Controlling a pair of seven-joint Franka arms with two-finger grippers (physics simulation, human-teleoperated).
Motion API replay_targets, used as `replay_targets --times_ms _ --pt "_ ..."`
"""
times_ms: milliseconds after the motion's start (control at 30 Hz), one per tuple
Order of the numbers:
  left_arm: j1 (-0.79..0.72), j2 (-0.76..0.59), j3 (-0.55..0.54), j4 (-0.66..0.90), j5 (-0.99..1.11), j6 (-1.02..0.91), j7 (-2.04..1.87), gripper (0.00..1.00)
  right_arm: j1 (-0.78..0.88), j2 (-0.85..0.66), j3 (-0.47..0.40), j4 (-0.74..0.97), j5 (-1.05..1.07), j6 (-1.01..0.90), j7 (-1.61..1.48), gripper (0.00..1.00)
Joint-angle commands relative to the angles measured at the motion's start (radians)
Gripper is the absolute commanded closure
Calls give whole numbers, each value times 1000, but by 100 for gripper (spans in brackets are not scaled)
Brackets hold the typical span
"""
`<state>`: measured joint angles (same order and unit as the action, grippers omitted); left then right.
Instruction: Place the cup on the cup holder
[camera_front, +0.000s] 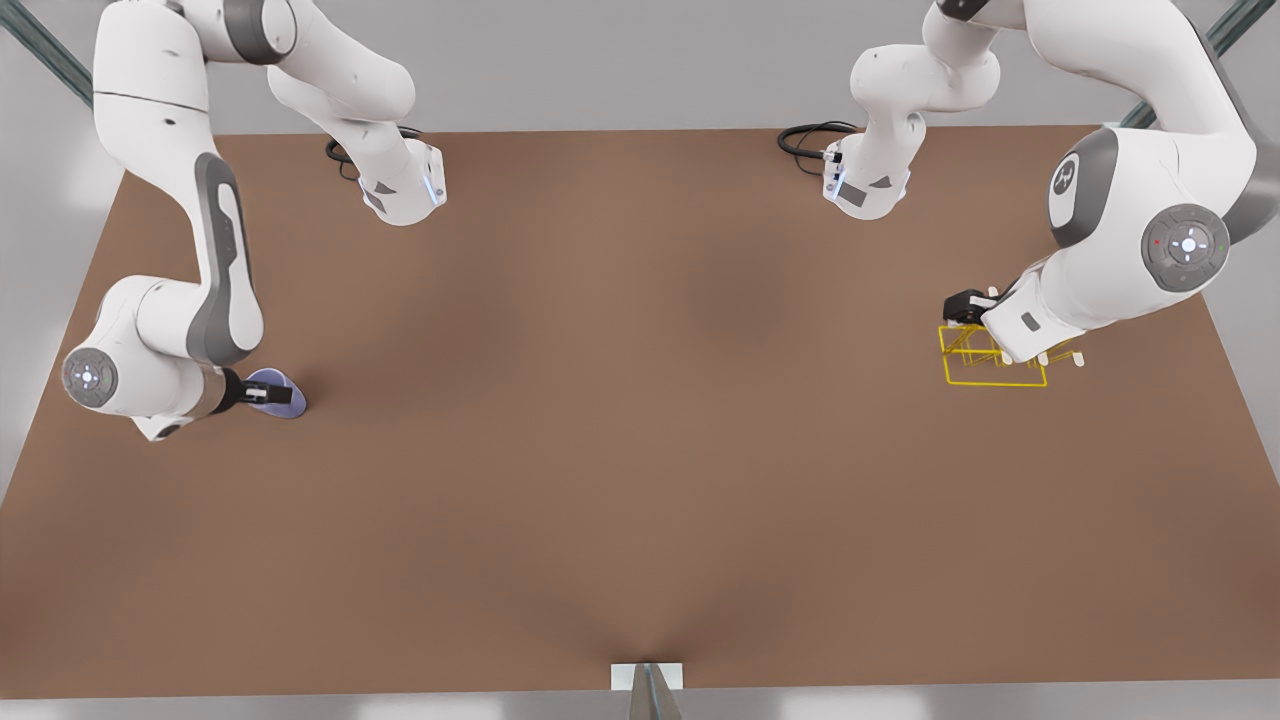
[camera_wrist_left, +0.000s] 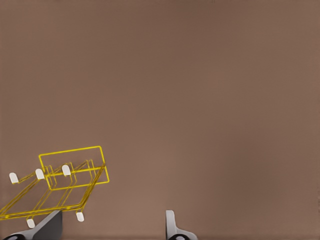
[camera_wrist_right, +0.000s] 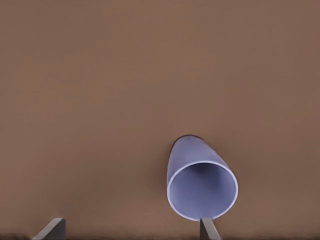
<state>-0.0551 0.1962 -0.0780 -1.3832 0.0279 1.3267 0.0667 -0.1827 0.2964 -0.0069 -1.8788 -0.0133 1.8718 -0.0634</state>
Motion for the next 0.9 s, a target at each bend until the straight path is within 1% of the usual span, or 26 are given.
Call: replay_targets --times_ms 0,133,200,267,400,500,567,733,867 --pt "0 2 0 0 1 0 5 0 -15 7 -10 -6 3 -34 -90 0" --pt "0 3 0 -5 1 0 5 0 -17 50 -22 -6 3 30 -101 0" --pt "1 3 0 -5 1 2 4 0 -20 49 -19 -29 3 17 -105 0" --pt "0 3 0 -3 1 3 4 0 -20 40 -13 -33 19 -40 -104 0" --pt "0 3 0 -3 1 2 4 0 -23 44 -16 -56 18 -19 -104 0" --pt "0 2 0 -3 1 0 4 0 -30 56 -19 -97 16 110 -107 0" --pt "0 2 0 -5 1 -1 4 0 -32 56 -19 -144 16 150 -107 0" --pt "0 -1 0 -5 0 -8 4 0 -32 55 -19 -157 16 164 -105 0" --pt "0 2 0 -7 0 -6 4 0 -32 56 -19 -204 16 250 -116 0"
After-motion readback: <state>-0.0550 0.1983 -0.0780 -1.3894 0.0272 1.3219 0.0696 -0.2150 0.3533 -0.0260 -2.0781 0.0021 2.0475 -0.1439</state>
